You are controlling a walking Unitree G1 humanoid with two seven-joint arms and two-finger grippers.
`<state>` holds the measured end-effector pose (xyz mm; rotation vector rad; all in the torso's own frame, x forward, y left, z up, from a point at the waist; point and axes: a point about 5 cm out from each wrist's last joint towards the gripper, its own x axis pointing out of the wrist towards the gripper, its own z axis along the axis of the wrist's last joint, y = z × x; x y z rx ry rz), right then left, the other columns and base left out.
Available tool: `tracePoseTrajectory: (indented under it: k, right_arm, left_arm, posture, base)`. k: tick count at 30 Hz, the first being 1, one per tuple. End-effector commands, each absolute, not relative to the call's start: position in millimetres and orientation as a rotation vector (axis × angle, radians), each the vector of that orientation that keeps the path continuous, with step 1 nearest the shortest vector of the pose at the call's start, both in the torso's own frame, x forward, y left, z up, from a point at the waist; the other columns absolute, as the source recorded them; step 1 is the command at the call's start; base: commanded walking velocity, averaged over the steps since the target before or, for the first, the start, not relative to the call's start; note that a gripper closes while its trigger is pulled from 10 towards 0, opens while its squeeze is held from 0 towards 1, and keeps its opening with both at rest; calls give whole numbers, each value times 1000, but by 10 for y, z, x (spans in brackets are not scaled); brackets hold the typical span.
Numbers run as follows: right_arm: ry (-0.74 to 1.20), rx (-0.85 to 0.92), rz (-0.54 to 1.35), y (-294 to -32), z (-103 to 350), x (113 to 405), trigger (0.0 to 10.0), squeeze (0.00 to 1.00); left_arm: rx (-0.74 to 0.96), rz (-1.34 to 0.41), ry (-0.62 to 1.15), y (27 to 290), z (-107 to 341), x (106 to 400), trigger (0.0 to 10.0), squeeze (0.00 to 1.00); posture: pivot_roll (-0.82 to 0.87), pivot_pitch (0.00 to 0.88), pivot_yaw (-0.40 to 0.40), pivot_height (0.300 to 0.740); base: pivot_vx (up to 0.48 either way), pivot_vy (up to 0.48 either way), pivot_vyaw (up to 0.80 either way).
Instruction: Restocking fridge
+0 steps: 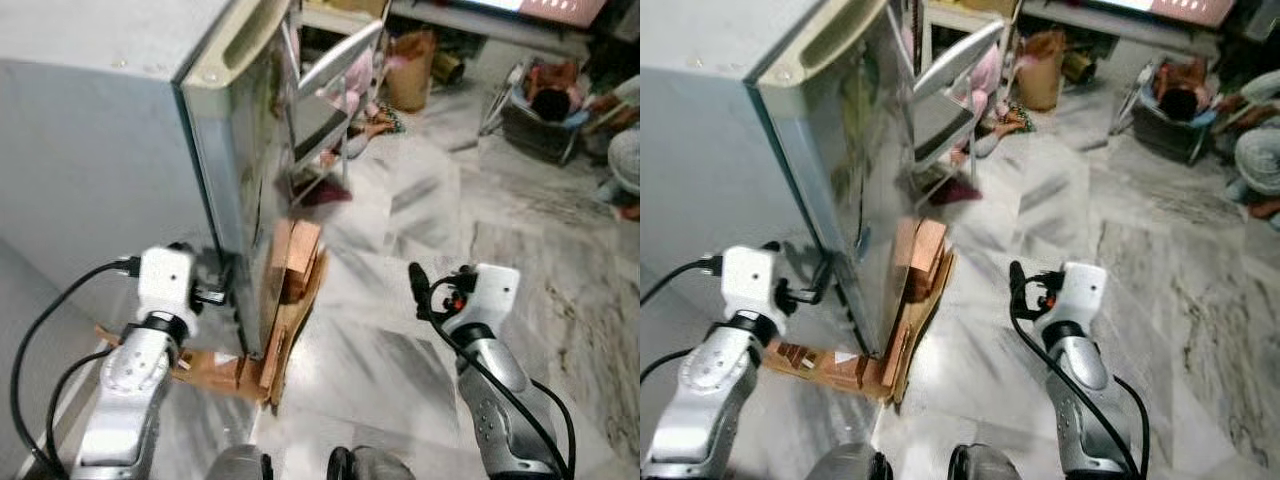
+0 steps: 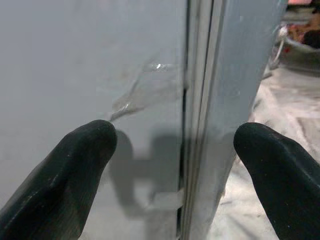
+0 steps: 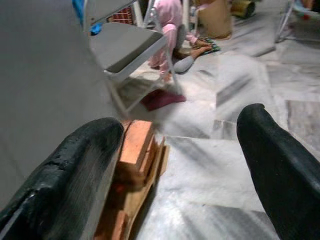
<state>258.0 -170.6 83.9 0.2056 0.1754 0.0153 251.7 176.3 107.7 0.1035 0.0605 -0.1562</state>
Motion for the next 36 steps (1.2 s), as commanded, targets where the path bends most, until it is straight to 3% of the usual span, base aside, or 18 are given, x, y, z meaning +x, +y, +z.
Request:
tracePoseTrajectory:
  k: [1,10,20,36]
  right_arm:
    - [189,181,-24,-1825,825,2544,10000,0]
    - [211,175,-16,-1824,792,2533,10000,0]
    - [228,160,-10,-1861,779,2501,10000,0]
    - [300,136,-1,-1943,684,2367,10000,0]
  left_arm:
    - [80,-207,60,1665,1086,2531,10000,0]
    - [38,-352,111,1524,1056,2464,10000,0]
    - [74,-210,114,1658,1027,2630,10000,0]
    - [111,-241,42,1650,1216,2932,10000,0]
  posture:
    - [60,104,-67,740]
    - [58,105,-71,740]
    - [41,102,-73,740]
    - [23,112,-69,740]
  base:
    - [0,0,0]
    - [0,0,0]
    - [0,0,0]
    - [0,0,0]
